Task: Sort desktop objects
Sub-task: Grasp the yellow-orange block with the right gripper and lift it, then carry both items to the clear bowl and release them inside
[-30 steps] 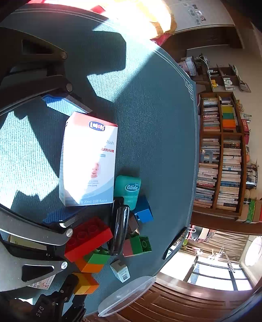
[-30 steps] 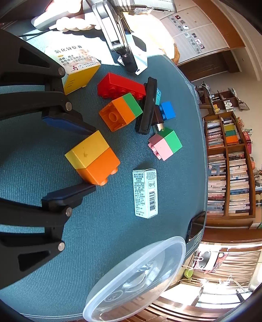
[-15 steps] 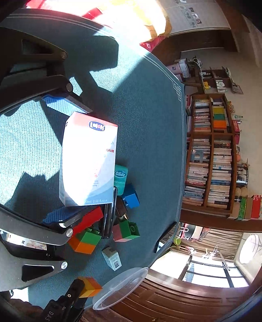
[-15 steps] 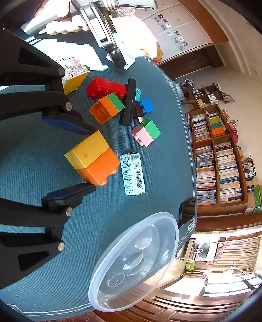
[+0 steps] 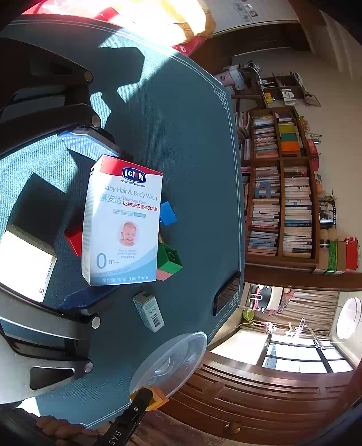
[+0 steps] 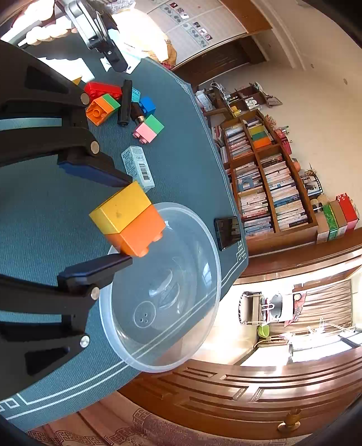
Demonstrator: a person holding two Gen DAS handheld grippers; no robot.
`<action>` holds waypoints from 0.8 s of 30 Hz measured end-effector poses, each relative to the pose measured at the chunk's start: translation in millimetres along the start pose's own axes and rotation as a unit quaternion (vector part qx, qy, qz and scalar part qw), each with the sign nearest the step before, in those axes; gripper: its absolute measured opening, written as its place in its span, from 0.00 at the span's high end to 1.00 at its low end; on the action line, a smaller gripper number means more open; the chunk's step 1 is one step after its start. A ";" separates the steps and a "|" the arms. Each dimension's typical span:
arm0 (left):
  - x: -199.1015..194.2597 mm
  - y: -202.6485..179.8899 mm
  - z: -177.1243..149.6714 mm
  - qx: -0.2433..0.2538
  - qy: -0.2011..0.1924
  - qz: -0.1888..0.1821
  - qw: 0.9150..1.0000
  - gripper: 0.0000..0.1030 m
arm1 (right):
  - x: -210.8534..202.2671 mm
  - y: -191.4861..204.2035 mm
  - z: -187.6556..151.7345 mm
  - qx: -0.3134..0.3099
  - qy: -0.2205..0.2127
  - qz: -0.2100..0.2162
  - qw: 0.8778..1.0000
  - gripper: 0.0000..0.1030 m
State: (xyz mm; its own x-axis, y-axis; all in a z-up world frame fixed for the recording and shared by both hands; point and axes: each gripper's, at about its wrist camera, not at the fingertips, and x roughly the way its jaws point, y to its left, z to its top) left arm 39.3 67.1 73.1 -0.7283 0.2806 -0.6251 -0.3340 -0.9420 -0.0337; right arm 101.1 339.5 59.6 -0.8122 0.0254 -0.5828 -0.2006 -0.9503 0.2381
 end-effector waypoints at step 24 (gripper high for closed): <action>37.1 -135.8 43.5 0.087 0.007 -0.082 0.993 0.21 | 19.7 -82.2 13.4 0.057 -0.017 -0.073 0.996 0.47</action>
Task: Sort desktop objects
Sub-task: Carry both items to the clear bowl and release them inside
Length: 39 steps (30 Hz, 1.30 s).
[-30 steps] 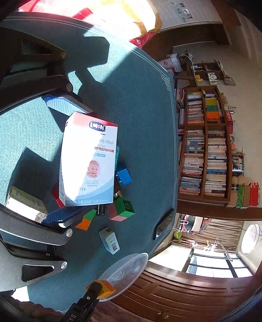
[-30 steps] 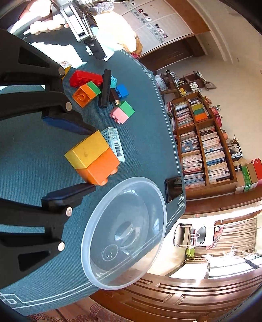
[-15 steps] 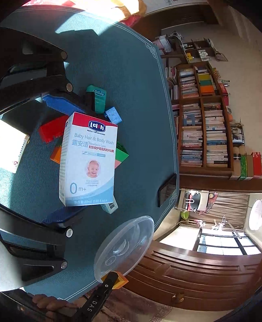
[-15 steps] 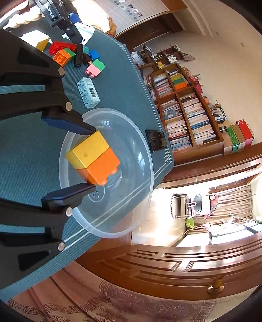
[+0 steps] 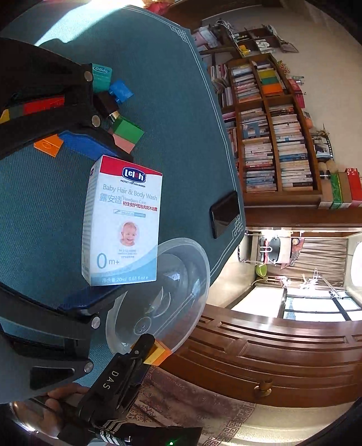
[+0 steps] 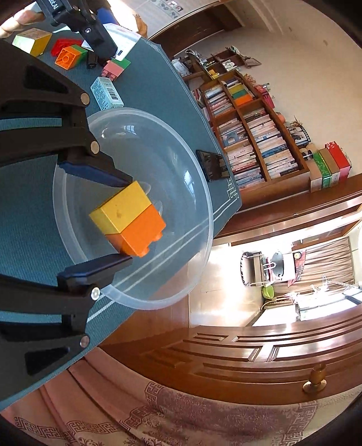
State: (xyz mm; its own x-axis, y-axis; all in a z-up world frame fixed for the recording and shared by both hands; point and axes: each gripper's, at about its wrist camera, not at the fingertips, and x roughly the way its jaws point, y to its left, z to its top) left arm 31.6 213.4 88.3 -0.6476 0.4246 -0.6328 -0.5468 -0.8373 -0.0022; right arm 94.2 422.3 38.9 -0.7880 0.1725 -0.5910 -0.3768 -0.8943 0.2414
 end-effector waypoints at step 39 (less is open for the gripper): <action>59.5 -61.9 25.0 0.036 0.029 -0.044 0.998 0.20 | -17.1 -24.4 -7.6 0.052 -0.067 -0.061 0.995 0.35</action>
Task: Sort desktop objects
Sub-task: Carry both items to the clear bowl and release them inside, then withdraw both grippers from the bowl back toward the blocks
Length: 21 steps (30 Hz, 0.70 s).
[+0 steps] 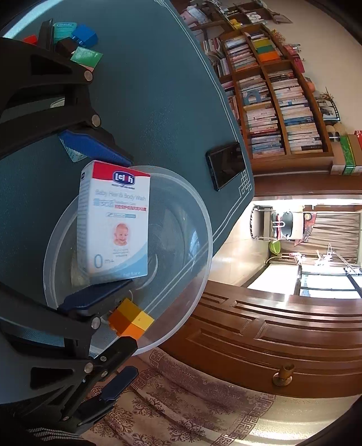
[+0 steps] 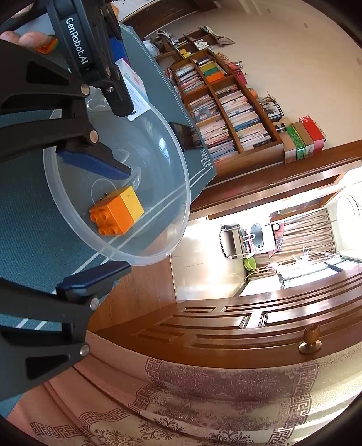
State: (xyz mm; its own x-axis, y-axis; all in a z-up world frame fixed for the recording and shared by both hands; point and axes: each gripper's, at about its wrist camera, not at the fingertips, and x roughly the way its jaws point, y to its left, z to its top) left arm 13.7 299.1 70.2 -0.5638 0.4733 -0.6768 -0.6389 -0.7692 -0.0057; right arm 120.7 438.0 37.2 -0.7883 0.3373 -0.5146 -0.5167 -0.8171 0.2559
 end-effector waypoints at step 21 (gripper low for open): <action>-26.2 14.2 -13.6 -0.018 -0.007 0.016 1.000 0.20 | 3.2 -5.1 0.7 0.012 0.013 0.002 1.000 0.28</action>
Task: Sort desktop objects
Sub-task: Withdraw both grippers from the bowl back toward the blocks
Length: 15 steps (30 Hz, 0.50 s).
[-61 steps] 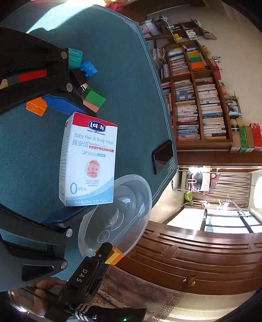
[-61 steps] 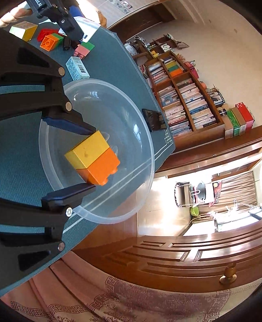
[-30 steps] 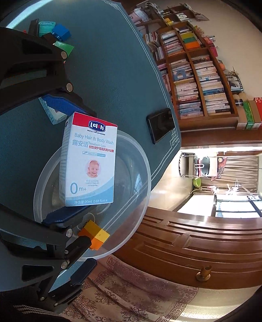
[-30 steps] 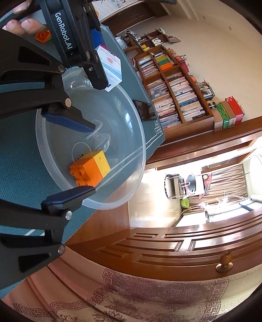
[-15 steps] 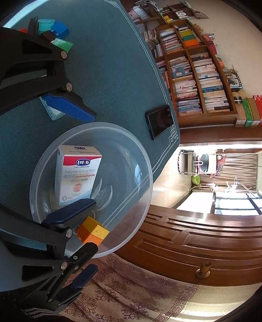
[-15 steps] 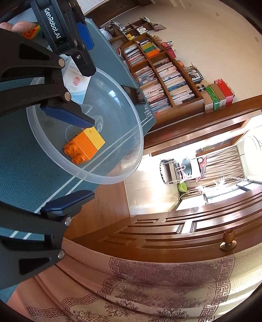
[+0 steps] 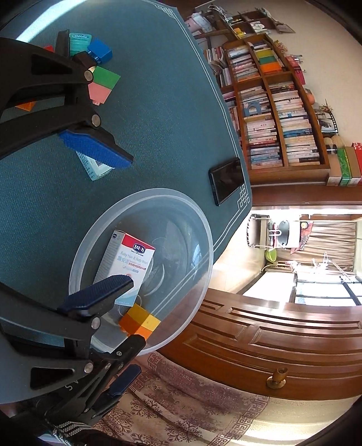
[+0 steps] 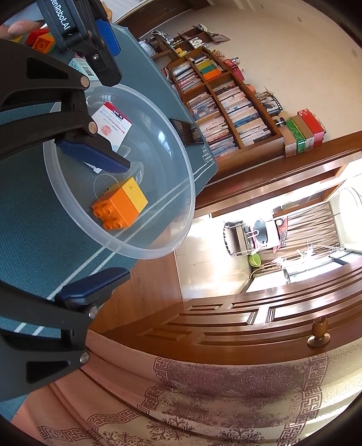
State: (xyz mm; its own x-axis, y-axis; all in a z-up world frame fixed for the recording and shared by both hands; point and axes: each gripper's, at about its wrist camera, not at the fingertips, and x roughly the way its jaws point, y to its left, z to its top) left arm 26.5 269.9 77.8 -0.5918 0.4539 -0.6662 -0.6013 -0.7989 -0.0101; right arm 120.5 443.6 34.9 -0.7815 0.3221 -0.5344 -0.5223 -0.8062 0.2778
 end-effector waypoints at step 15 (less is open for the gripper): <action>-30.3 47.1 -19.6 -0.066 -0.007 0.021 0.998 0.20 | -0.3 1.4 -4.1 -0.002 0.001 -0.001 1.000 0.27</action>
State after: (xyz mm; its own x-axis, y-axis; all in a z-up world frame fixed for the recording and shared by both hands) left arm 26.7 210.8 82.8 -0.6226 0.4237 -0.6579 -0.5002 -0.8620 -0.0818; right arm 121.4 440.3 32.2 -0.7798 0.3230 -0.5364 -0.5226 -0.8075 0.2735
